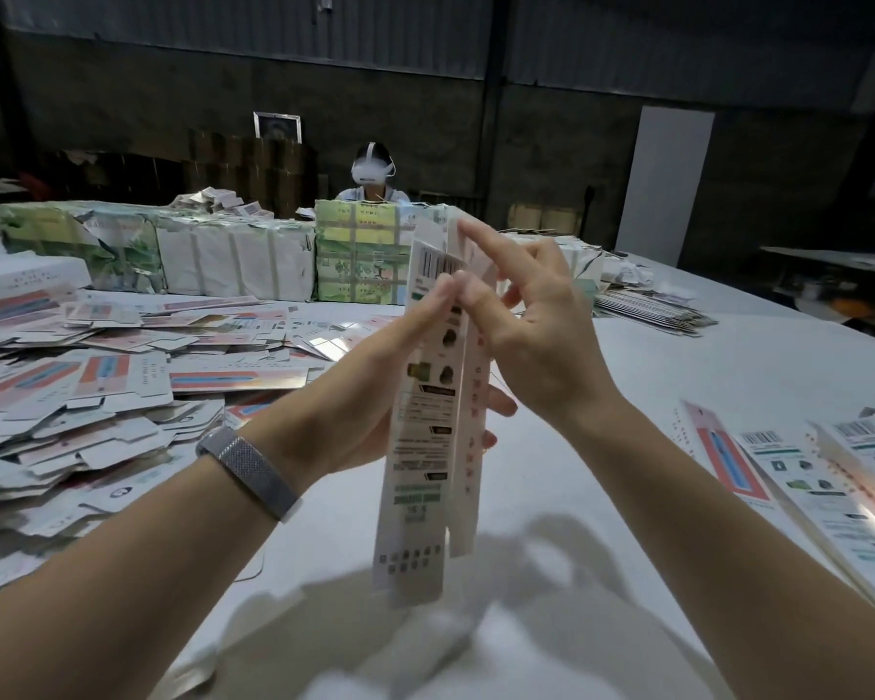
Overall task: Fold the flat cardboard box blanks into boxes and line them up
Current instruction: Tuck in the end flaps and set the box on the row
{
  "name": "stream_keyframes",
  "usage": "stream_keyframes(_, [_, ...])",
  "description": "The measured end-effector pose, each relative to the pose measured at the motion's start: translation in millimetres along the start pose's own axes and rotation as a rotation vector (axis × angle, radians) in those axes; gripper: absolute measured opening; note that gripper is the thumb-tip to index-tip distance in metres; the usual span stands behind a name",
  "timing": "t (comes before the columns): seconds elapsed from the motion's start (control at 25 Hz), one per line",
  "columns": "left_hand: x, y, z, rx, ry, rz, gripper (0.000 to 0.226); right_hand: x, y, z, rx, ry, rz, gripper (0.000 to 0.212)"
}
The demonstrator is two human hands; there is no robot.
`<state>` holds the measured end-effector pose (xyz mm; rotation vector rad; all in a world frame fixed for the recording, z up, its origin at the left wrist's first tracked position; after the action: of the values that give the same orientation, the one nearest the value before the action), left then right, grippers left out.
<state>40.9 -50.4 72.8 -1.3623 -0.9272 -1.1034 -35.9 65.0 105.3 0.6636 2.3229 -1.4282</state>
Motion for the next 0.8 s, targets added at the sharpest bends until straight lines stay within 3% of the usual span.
stream_keyframes(0.32, [-2.4, -0.9, -13.0, 0.026, -0.026, 0.036, 0.068, 0.5, 5.2, 10.1, 0.07, -0.085, -0.029, 0.022])
stream_keyframes(0.44, [-4.6, -2.8, -16.0, -0.005, -0.046, 0.025, 0.067, 0.5, 2.3, 10.3, -0.025, -0.153, 0.06, 0.015])
stream_keyframes(0.8, [-10.1, -2.9, -19.3, -0.07, -0.094, -0.009, 0.065, 2.3, -18.2, -7.8, -0.378, 0.027, 0.002, 0.028])
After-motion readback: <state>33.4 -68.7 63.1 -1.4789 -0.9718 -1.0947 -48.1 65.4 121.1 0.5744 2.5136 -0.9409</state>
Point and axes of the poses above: each hand's wrist, its own y-axis away from the middle knuckle, its own z-axis out of the palm, x = y × z, the point moved 3 cm from there along -y, towards the middle knuckle, and after that the axes turned 1 degree about y, right-handed, at the moved point
